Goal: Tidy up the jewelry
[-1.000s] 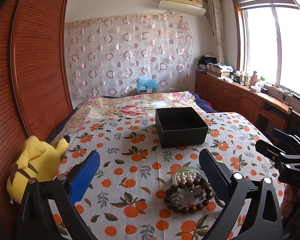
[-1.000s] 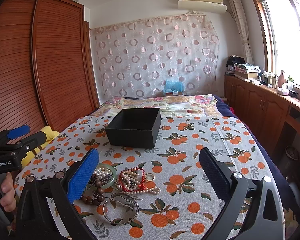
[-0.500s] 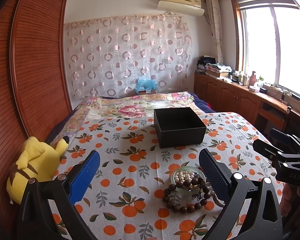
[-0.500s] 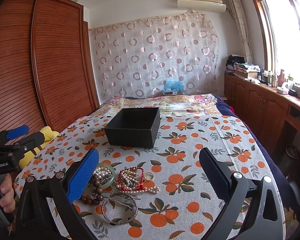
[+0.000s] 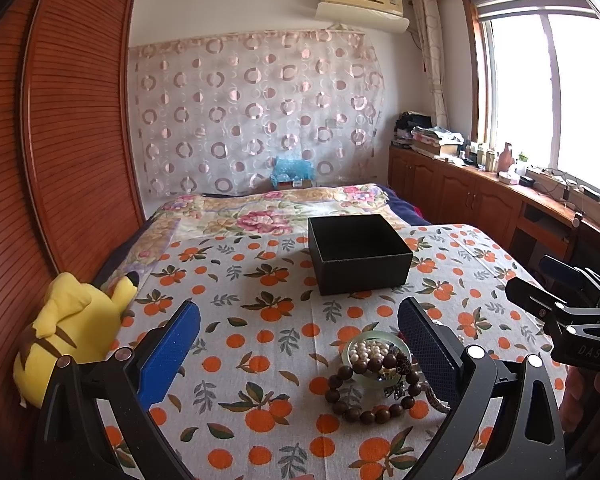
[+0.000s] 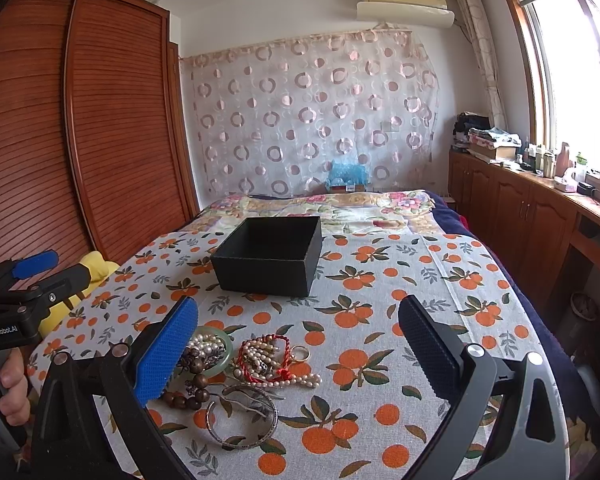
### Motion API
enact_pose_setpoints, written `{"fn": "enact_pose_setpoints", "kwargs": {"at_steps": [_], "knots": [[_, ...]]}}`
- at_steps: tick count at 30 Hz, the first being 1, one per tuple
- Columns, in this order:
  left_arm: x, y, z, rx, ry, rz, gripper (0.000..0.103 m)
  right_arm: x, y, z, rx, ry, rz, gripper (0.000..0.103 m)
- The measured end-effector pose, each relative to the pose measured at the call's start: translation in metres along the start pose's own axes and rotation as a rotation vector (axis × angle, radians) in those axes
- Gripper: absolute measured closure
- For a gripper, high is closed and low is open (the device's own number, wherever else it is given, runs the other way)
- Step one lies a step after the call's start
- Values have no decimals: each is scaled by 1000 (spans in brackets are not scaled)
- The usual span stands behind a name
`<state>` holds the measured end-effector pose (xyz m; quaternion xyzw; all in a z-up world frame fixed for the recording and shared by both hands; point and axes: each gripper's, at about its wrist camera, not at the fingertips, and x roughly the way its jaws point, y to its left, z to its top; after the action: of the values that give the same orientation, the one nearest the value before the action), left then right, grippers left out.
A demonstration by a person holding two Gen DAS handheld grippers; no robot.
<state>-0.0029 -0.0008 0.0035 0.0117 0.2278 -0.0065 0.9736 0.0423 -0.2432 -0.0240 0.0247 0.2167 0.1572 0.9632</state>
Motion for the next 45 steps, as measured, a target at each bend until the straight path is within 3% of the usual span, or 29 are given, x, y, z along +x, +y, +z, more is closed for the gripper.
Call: {"fn": "enact_pose_setpoints", "kwargs": {"at_steps": [24, 37, 45], "knots": [[-1, -1, -1, -1, 10, 0, 7, 0, -1, 0, -4, 0, 0, 2], [23, 5, -16, 6, 82, -23, 7, 2, 4, -3, -16, 19, -10, 2], [44, 6, -30, 33, 163, -50, 7, 9, -7, -12, -22, 57, 54, 2]]}}
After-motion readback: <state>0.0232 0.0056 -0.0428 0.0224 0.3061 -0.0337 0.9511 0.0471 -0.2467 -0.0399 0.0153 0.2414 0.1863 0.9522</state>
